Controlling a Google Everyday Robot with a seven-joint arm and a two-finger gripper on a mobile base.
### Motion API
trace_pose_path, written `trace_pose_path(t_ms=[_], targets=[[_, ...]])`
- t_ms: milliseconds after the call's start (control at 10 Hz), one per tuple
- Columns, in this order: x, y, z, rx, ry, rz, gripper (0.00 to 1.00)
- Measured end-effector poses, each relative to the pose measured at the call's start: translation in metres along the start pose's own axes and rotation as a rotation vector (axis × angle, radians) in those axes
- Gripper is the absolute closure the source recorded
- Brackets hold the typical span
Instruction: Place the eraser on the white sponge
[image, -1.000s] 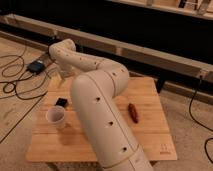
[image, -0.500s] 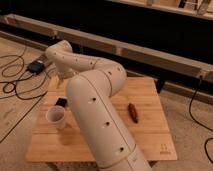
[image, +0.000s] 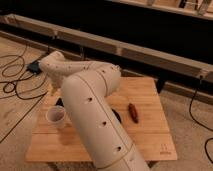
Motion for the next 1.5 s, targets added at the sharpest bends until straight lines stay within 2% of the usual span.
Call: trace_pose_path(t_ms=[400,700,1100,1300,1500], targets=[[0.018,0.025,0.02,0.017,0.007,0.026,0.2],[0.027,0.026,0.028,0.03,0.018,0.049,0.2],[0.034,0.021,0.041,0.016,0.041,0.077,0.2],[0.035,0.022,0.046,0.007,0.049,0.078,0.3],[0.035,0.023,0.047,-0.01,0.052,0.073,0.53]])
